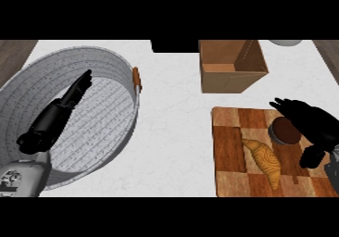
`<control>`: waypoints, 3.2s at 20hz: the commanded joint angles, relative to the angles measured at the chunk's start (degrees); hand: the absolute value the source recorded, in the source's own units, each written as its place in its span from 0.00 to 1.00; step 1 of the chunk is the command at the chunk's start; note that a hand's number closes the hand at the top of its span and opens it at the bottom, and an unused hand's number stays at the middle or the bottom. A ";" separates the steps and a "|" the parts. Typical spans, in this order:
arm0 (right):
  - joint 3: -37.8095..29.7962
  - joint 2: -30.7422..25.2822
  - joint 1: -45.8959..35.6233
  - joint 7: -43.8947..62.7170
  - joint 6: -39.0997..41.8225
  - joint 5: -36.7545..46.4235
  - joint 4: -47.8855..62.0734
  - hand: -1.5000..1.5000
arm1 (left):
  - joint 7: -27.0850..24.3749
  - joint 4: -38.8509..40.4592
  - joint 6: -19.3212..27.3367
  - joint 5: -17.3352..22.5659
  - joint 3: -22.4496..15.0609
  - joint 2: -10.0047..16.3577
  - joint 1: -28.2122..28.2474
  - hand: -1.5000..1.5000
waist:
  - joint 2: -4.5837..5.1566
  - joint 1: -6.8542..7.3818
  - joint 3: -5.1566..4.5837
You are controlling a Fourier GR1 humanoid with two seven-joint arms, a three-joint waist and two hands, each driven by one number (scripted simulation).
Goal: Pick the cupcake from the cutting board and place it in the cardboard box
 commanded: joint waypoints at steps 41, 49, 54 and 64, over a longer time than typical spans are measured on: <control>25.95 30.82 -9.65 -32.17 -19.27 9.38 5.69 1.00 | 0.02 -0.30 -4.28 -3.99 3.63 -3.51 -0.38 0.50 | -0.15 0.53 -0.03; 15.77 31.08 -11.49 -24.28 -5.25 0.98 -15.82 1.00 | -0.98 1.60 -5.96 -1.79 6.56 -2.32 -0.62 0.50 | -0.18 -0.79 -0.04; 8.15 31.13 -17.77 -7.06 -6.59 -11.88 -13.98 1.00 | 1.49 -0.87 -4.34 -4.04 3.91 -4.14 -0.89 0.50 | -0.08 0.30 -0.02; -8.85 29.79 -36.97 -1.17 -10.42 -14.05 7.01 1.00 | 2.64 -1.51 -4.71 -4.48 3.19 -5.03 -1.85 0.50 | 0.16 0.77 -0.01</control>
